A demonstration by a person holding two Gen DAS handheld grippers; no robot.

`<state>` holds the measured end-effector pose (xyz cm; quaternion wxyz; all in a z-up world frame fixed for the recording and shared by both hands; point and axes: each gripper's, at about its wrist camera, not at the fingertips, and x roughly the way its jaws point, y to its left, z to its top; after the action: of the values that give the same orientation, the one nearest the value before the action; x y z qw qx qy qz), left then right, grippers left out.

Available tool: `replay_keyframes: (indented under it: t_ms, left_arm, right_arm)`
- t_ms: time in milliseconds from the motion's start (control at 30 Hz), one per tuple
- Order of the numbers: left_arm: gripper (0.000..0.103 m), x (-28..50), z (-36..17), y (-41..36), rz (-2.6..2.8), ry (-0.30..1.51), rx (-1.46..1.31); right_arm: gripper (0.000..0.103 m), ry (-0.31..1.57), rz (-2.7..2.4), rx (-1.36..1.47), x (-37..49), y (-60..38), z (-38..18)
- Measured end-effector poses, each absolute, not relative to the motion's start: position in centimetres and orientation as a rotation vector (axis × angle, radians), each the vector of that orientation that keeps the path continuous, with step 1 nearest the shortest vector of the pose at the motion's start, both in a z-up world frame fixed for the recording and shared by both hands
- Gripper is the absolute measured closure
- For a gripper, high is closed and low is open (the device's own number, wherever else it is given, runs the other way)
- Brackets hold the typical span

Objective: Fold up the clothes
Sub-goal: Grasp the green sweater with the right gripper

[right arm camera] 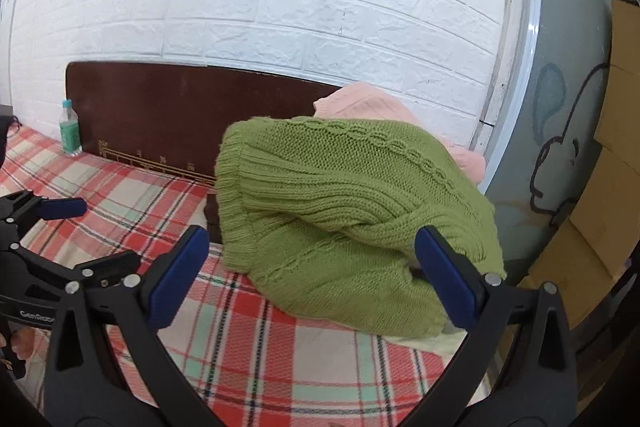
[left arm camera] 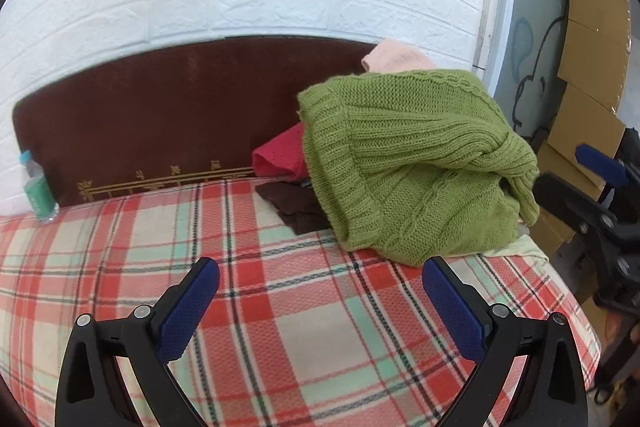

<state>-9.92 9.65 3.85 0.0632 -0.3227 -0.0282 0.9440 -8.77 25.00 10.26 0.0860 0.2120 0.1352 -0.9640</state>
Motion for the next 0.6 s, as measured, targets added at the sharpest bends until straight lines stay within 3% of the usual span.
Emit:
replay_keyframes:
  t_ms: [267,533,600]
  left_arm:
    - [0.000,-14.1,1.7,9.3,2.835,-0.134,-1.046]
    - [0.000,-15.4,0.5,8.4,2.835,-0.153,-1.062]
    - [0.000,-15.5,0.1,8.2,2.831,-0.156,-1.070]
  right_arm:
    - [0.000,0.632,-2.746,0.702,-17.1,22.7,10.6]
    - [0.001,1.088,-2.590,0.782,-20.2,19.1,5.0]
    - [0.013,1.200,-2.541,0.799,-21.0,18.2,3.6]
